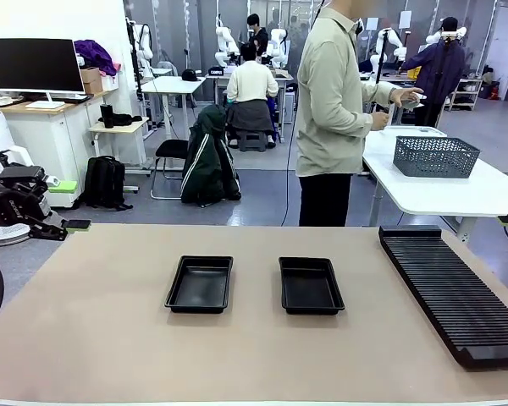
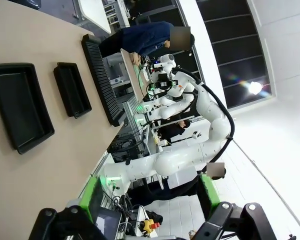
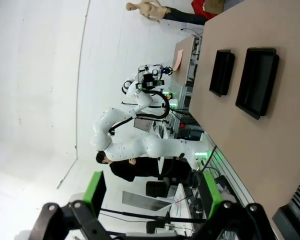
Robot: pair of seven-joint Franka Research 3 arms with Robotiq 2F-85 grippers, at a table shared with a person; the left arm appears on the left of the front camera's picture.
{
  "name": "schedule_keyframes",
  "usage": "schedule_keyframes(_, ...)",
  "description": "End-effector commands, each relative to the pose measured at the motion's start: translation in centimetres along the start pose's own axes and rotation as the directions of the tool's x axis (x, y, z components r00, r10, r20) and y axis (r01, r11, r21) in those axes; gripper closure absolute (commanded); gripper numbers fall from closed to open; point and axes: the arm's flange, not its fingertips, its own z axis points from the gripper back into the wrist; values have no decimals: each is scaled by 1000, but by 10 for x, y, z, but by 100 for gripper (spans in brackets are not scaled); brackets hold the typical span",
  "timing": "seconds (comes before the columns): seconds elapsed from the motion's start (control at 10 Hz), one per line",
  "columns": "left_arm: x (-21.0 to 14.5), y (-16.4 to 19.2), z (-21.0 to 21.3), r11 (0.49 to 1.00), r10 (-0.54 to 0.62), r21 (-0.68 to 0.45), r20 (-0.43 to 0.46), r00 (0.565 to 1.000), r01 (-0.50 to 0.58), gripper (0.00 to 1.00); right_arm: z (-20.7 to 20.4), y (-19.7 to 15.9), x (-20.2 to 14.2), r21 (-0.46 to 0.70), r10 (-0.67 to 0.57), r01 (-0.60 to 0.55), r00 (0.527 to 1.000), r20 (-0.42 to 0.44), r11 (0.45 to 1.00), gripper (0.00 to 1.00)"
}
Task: Inspect and transfer BCBs to ESD trays.
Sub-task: Pick up the Blank PCB from the PCB Rack and place it in the left ESD tray.
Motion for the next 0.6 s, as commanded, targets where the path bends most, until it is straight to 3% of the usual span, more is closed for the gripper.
schedule_keyframes(0.0,-7,-2,-4,999,7,37,7,1000,-8,0,-10,1,-8,-44,0,2,999,36,999,0)
schedule_keyframes(0.5,-3,-6,0,997,82,12,26,996,-82,0,-21,-4,-16,-118,35,-25,995,89,993,0)
